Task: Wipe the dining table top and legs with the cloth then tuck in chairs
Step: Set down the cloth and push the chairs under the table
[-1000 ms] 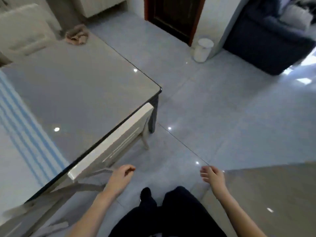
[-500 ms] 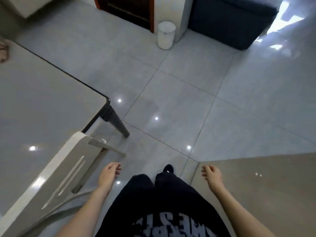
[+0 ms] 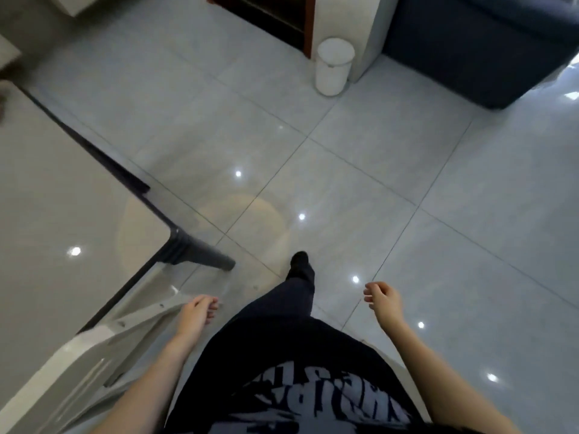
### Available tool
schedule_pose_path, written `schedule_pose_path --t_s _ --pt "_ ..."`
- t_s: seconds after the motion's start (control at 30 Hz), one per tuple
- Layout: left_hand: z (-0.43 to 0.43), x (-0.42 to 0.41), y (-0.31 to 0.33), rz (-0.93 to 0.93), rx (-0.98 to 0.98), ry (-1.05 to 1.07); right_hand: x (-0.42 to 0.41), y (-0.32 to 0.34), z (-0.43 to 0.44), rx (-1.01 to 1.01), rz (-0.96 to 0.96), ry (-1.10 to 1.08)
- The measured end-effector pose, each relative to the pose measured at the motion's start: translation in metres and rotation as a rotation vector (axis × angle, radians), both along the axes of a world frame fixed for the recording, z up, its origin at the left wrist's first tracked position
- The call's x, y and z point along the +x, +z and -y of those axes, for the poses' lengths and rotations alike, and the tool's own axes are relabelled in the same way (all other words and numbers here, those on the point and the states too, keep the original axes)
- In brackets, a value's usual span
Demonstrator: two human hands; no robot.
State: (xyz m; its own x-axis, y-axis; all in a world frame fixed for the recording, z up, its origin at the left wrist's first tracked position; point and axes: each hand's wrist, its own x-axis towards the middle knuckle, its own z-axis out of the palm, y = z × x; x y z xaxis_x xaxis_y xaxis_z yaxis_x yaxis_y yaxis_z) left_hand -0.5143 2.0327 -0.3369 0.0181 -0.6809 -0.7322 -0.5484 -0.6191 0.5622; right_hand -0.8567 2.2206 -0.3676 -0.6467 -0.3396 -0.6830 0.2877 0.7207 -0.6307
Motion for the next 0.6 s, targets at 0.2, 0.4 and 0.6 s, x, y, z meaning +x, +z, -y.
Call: schedule_pose_path --t_s 0.2,0.4,0.6 --pt "0.11 -0.114 -0.001 -0.066 0.013 -0.048 -0.091 0.007 0.048 0.058 -0.051 -0.059" --pt "0.201 -0.214 0.016 -0.139 -0.045 -0.117 -0.189 0.002 0.103 0.138 -0.03 -0.119" --pt "0.256 -0.273 0.004 -0.094 -0.073 0.071 -0.305 -0.01 0.226 0.138 -0.024 0.123"
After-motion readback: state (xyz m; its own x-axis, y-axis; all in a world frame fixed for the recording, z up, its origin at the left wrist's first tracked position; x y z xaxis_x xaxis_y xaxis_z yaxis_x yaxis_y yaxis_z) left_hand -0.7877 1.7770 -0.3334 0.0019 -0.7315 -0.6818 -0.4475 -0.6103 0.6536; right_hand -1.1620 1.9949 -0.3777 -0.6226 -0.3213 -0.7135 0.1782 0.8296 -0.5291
